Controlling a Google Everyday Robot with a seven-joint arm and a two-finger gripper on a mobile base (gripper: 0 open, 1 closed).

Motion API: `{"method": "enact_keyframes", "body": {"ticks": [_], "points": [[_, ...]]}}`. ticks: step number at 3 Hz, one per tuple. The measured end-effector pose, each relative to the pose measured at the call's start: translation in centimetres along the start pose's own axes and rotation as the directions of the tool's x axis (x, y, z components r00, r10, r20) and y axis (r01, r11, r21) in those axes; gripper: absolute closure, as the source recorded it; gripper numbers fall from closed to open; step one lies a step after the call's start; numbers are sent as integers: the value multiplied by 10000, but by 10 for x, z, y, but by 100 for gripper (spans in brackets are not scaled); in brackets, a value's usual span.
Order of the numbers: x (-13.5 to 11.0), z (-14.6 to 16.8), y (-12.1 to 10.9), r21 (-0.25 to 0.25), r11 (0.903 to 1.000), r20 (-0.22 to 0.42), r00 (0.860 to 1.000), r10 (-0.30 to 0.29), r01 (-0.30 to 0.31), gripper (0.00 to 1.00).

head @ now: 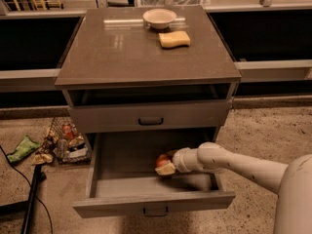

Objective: Place apple into middle drawer

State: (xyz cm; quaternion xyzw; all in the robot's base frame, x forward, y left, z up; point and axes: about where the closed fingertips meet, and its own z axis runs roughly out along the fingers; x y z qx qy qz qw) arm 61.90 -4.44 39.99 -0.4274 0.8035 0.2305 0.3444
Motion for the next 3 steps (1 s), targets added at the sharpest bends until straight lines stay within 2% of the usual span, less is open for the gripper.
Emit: {"method": "enact_keyframes", "body": {"ticks": [2, 3], "points": [[9, 2, -6, -108, 9999, -129, 9999, 88, -89, 11], [13, -4, -8, -120, 9999, -39, 9999, 102, -103, 0]]}}
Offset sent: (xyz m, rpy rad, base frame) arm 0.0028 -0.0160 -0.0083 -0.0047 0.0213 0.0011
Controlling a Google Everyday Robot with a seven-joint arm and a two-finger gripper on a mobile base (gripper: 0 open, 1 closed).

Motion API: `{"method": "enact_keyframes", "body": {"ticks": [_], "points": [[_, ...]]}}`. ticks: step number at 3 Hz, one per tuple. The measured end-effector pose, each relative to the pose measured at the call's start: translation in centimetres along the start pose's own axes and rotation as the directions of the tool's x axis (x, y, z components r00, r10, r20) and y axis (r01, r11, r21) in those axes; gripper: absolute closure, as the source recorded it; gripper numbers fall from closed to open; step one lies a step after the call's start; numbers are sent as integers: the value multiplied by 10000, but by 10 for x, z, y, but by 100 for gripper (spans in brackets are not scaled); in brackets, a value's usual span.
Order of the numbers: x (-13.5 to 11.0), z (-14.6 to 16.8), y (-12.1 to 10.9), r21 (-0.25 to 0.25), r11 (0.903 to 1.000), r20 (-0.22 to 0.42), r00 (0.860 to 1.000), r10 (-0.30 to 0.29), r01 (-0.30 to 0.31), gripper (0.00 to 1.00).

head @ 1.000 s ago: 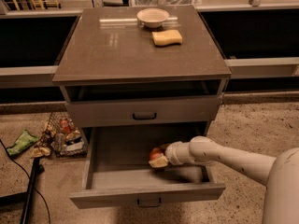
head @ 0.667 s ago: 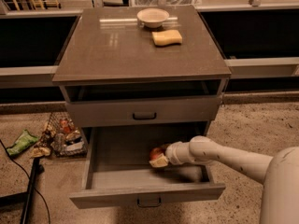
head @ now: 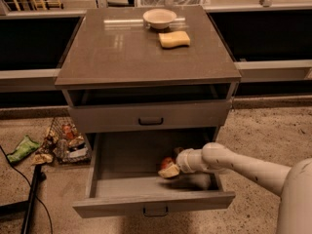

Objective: Place apple into middle drawer

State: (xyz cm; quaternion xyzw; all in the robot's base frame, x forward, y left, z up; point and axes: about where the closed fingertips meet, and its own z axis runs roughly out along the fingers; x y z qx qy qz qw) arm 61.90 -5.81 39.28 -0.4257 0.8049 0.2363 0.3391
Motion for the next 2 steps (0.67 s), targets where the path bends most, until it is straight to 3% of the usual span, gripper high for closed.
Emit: {"method": "enact_keyframes", "body": {"ticks": [1, 2], "points": [[1, -20, -1, -100, 9998, 347, 9993, 161, -158, 0], [-7, -68, 6, -484, 9988, 892, 9960, 70, -27, 0]]}}
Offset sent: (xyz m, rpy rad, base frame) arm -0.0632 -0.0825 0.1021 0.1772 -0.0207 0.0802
